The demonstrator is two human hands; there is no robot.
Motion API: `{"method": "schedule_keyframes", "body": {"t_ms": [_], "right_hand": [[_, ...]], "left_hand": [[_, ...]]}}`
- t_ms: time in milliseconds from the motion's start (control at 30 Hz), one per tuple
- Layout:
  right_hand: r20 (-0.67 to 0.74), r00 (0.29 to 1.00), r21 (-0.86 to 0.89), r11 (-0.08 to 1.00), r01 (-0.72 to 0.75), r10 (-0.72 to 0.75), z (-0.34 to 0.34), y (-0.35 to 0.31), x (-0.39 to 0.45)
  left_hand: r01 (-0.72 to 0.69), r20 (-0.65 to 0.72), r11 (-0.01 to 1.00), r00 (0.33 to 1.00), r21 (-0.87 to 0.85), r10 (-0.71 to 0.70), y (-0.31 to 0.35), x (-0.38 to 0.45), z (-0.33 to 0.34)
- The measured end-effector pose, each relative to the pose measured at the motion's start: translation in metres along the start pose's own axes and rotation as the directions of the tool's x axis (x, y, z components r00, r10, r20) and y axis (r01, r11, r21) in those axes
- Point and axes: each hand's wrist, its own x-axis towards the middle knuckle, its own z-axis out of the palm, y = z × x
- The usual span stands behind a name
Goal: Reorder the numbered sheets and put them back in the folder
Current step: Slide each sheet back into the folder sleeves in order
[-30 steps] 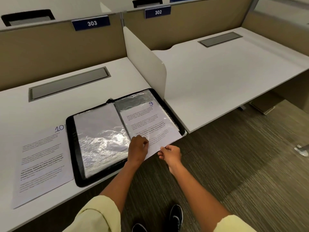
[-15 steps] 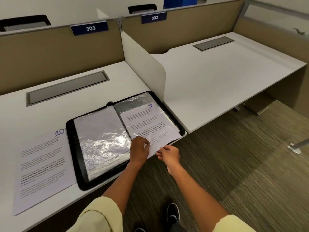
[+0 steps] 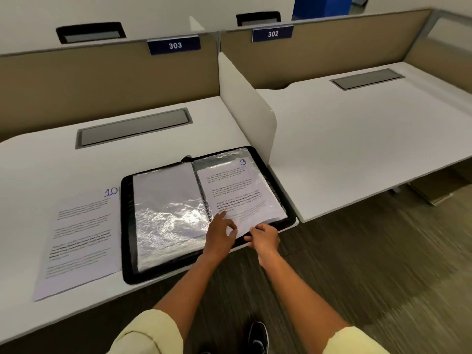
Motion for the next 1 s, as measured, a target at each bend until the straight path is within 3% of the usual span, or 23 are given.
{"method": "schedule_keyframes", "body": {"t_ms": [333,567,1000], "right_hand": [[0.130,0.992,-0.073,0.997,0.011,-0.002,0.001,-0.011,0.021],[0.156,0.987,-0.130,0.990,0.046,-0.025,0.009,-0.009,0.035],[0.193,0.981,-0.079,0.996,0.028,-0.012,-0.003,-0.014,0.038]], "left_hand": [[0.068,-0.062,0.997,0.996,-0.029,-0.070,-0.002,-0.005,0.008],[0.051,-0.113,0.999,0.992,-0.001,-0.050,-0.002,-0.009,0.015],[-0.007,-0.156,1.000,0.988,0.019,0.009,0.004,-0.015,0.021]]}}
